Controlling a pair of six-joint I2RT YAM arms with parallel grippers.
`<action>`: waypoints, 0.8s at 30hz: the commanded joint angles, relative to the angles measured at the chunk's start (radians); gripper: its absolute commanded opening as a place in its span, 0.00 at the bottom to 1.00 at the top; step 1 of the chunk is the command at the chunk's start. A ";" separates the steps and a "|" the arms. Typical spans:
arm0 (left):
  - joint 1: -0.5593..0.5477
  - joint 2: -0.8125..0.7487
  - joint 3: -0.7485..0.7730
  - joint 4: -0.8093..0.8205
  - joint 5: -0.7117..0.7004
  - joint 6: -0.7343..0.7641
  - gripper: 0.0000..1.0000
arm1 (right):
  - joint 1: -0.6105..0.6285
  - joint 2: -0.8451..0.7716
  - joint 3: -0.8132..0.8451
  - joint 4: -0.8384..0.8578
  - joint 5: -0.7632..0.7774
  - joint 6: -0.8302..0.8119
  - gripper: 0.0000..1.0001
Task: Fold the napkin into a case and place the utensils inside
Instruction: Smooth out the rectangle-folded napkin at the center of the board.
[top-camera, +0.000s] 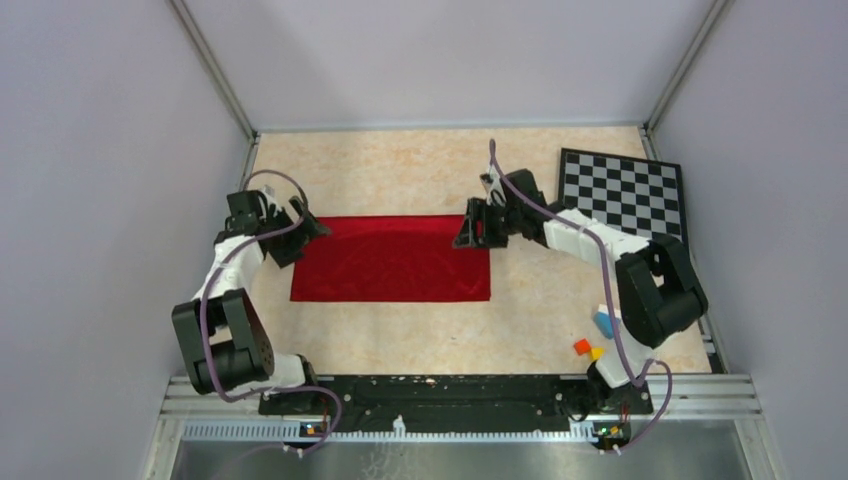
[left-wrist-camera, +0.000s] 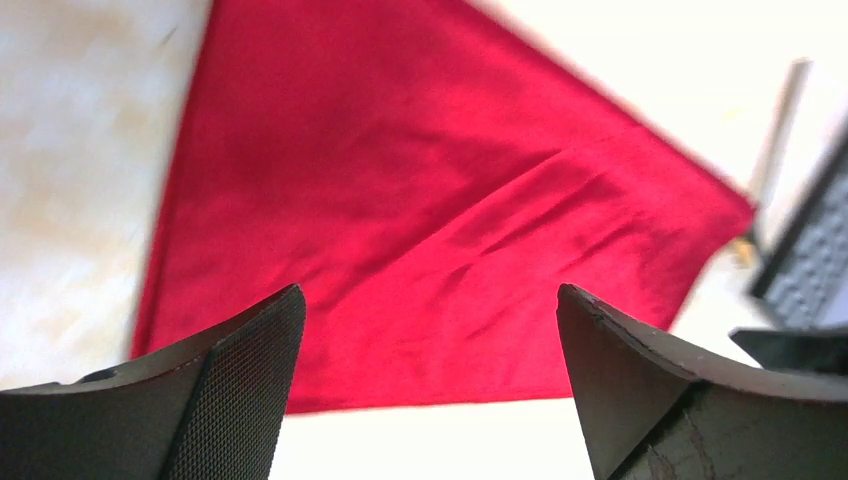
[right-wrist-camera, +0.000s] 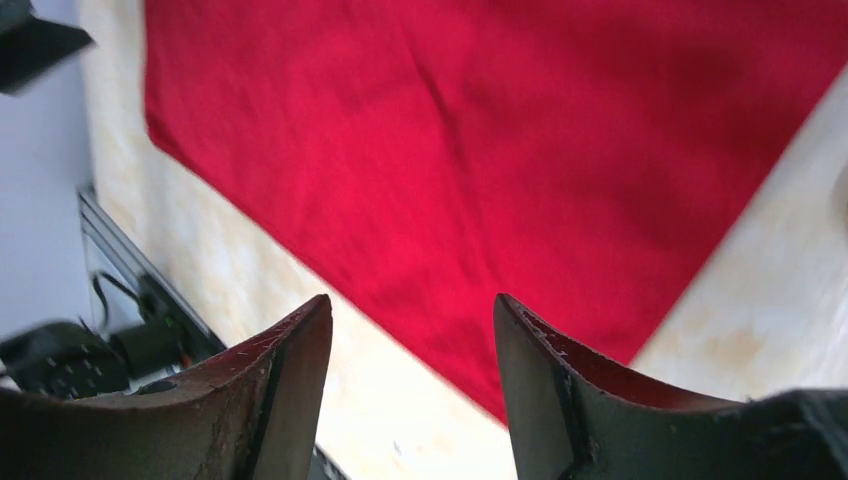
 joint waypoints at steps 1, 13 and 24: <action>-0.011 0.110 0.087 0.280 0.229 -0.112 0.99 | -0.056 0.152 0.175 0.108 -0.061 0.024 0.60; -0.025 0.501 0.341 0.379 0.227 -0.165 0.99 | -0.153 0.417 0.349 0.219 -0.138 0.090 0.58; -0.025 0.451 0.399 0.237 0.136 -0.045 0.99 | -0.161 0.363 0.318 0.167 -0.092 0.043 0.57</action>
